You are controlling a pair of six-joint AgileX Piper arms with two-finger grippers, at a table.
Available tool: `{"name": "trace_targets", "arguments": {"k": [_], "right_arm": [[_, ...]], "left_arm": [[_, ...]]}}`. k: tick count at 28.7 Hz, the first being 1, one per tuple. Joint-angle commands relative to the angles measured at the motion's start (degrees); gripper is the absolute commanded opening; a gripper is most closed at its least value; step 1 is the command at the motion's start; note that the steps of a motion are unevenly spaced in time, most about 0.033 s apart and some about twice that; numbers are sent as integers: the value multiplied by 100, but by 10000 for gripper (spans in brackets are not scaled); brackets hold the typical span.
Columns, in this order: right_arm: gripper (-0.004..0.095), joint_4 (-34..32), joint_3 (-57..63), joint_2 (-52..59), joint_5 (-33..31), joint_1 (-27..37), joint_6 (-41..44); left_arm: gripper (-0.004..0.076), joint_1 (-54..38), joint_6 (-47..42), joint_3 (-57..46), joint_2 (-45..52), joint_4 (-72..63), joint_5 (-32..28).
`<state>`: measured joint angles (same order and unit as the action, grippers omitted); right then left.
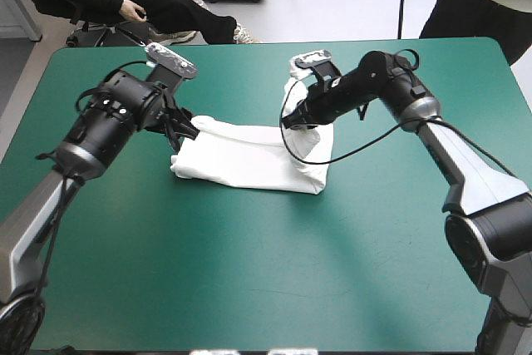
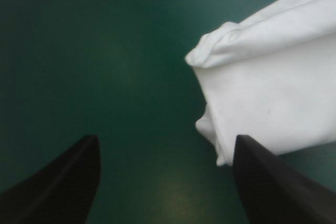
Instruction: Fold the cloth
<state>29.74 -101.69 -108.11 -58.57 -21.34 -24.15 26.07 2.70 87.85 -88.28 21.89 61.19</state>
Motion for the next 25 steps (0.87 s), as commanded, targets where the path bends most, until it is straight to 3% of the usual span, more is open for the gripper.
{"name": "trace_targets", "arguments": {"k": [1, 12, 19, 22, 23, 24, 25], "right_arm": [[-3, 149, -899, -65, -24, -294, 152], [-3, -453, -3779, -1777, -788, -1381, 1028], [19, -721, -4752, -2661, -1075, -1730, 1205], [182, -660, -4752, -2797, -1035, -1815, 1009], [261, -644, -4752, -2813, -1022, -1829, 940], [422, -340, -4752, -2812, -889, -1839, 713], [480, -37, -4752, -2812, -811, -1839, 511]], "left_arm": [[519, 2, -164, 282, 575, 264, 166], [519, 2, -197, 504, 857, 241, 842], [519, 2, -233, 504, 857, 198, 989], [519, 2, -233, 504, 857, 160, 989], [519, 2, -233, 504, 857, 148, 989], [519, 2, -233, 504, 857, 92, 967], [519, 2, -233, 504, 857, 62, 952]]}}
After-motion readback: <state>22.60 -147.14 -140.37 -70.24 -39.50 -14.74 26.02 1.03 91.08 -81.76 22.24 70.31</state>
